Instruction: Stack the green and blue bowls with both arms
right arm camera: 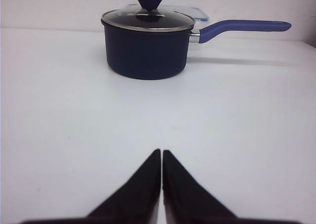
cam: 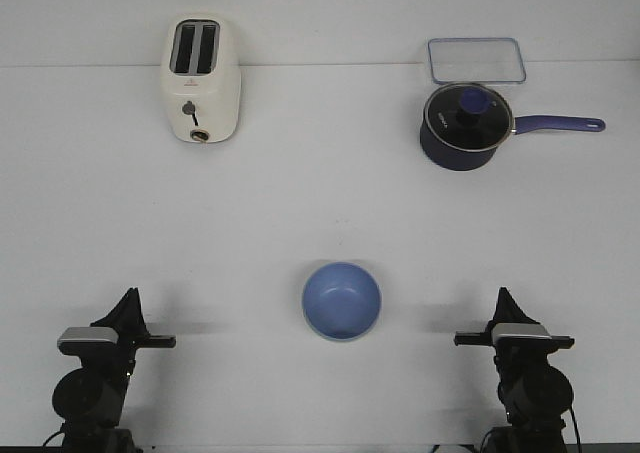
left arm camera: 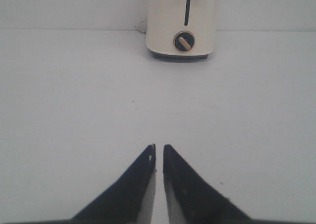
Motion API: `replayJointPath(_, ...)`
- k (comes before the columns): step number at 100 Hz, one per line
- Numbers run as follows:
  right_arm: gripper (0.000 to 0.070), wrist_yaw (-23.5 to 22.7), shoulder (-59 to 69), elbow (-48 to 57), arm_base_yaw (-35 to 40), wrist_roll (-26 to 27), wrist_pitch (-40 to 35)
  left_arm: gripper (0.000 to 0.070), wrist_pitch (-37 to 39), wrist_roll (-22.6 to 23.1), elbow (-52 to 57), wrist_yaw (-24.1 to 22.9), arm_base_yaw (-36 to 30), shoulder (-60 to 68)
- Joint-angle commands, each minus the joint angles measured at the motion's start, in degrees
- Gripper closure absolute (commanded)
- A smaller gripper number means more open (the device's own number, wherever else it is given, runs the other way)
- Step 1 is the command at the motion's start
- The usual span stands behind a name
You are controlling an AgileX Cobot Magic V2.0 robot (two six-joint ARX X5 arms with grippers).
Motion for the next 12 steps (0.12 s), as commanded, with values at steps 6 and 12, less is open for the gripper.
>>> replayJointPath(6,0.0694,-0.02,-0.11,-0.13,-0.11,0.37,0.92,0.0685,0.79,0.26,-1.16,0.02,0.02,-0.09)
replayJointPath(12,0.0694,-0.02,-0.11,-0.13,-0.11,0.37,0.92,0.0685,0.79,0.26,-1.16,0.02,0.02,-0.09)
